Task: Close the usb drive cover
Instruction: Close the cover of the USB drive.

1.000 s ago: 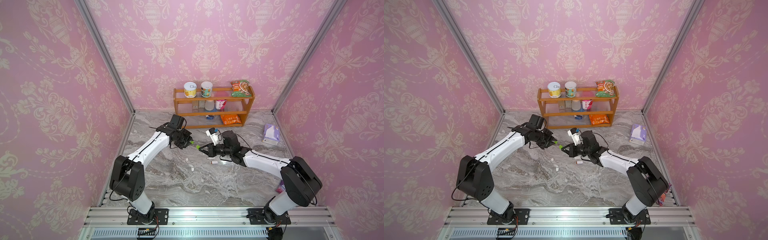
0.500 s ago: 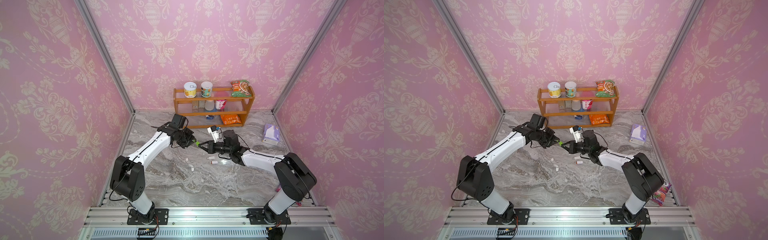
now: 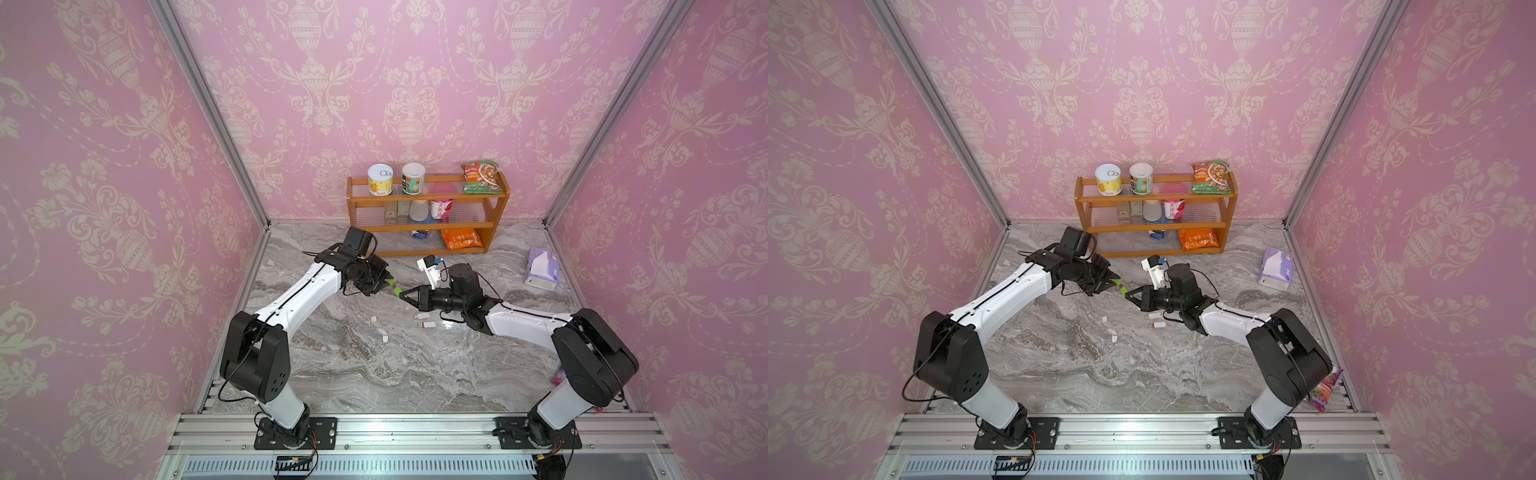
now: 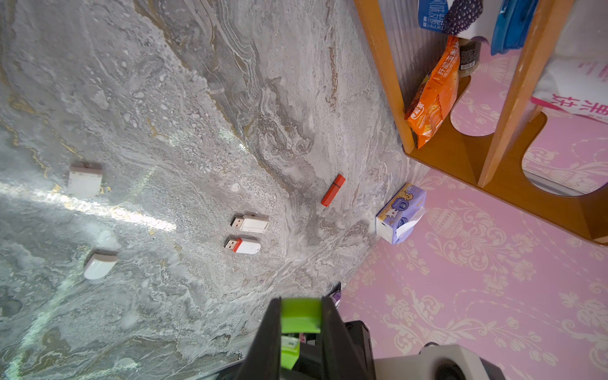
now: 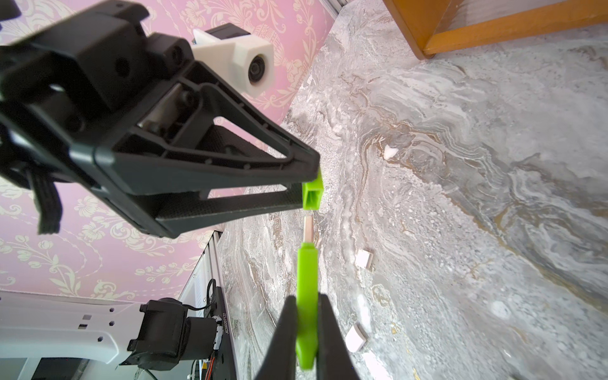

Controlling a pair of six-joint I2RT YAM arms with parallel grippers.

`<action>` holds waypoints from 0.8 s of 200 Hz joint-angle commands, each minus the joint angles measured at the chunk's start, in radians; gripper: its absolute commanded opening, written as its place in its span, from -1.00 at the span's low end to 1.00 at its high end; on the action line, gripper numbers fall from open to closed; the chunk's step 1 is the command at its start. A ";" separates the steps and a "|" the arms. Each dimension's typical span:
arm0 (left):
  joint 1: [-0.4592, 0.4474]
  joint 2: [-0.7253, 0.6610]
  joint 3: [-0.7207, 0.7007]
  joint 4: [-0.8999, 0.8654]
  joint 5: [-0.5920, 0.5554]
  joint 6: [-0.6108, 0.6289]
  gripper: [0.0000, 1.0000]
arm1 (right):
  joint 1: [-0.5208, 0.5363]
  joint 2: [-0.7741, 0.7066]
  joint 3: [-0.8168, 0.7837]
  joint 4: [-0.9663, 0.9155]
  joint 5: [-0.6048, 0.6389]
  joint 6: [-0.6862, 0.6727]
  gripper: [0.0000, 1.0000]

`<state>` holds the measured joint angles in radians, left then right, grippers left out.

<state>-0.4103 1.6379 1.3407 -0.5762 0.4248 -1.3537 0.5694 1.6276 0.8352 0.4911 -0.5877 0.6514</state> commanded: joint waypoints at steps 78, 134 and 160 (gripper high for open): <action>-0.016 0.006 0.019 -0.020 0.017 0.032 -0.95 | -0.010 -0.025 -0.001 0.015 -0.005 -0.012 -1.00; -0.021 0.020 -0.001 0.005 0.036 0.019 -0.95 | -0.017 -0.028 -0.004 0.017 -0.001 -0.006 -1.00; -0.020 0.024 -0.003 0.008 0.036 0.020 -0.95 | -0.021 -0.052 -0.016 -0.006 0.007 -0.019 -1.00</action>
<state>-0.4229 1.6398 1.3418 -0.5667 0.4408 -1.3506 0.5564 1.6222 0.8345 0.4881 -0.5877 0.6518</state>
